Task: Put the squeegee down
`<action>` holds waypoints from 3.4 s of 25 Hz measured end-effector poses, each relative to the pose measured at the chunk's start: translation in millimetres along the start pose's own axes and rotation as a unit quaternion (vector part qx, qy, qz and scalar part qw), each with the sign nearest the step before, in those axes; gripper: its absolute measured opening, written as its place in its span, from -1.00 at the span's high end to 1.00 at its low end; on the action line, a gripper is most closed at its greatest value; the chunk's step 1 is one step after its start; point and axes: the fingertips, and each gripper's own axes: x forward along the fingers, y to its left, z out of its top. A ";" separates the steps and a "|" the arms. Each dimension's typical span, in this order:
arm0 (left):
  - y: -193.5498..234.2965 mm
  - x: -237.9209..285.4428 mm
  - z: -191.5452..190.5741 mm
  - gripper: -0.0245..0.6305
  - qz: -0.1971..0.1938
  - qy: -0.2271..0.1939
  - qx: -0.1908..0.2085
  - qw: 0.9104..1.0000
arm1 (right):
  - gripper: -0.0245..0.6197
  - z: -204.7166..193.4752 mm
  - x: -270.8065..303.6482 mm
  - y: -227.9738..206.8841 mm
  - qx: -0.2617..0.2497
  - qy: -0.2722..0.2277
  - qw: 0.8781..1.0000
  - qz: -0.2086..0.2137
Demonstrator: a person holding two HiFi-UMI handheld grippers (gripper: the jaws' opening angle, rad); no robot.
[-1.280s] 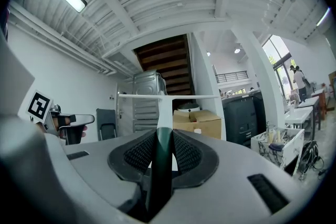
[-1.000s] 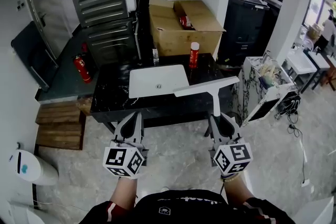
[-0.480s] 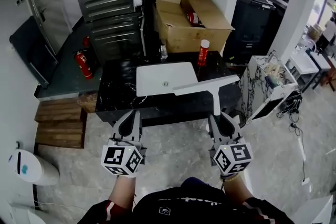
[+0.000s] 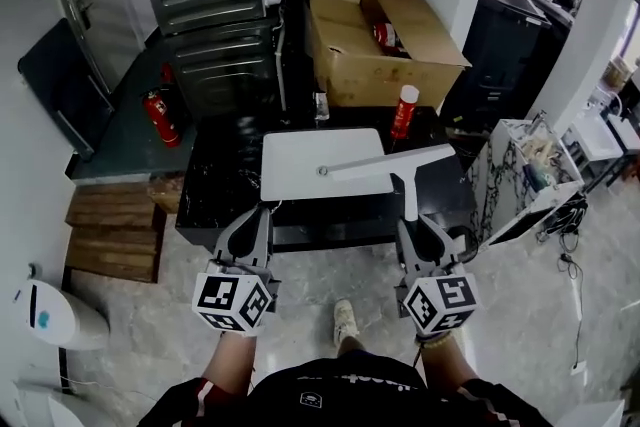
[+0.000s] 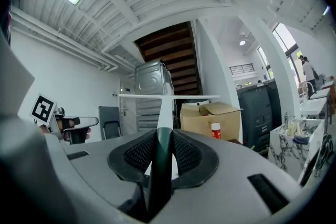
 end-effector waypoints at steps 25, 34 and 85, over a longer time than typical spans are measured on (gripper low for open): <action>145.4 159.2 3.7 0.89 0.135 0.022 0.035 0.990 | 0.54 -11.8 290.9 36.4 0.015 0.052 0.978 0.203; 233.5 81.1 -1.4 0.89 0.224 0.027 0.035 0.974 | 0.54 -50.9 330.3 156.2 0.004 0.089 0.954 0.285; 220.0 179.7 25.4 0.89 0.093 -0.001 0.031 0.995 | 0.79 25.3 332.9 42.5 -0.004 0.000 0.994 0.113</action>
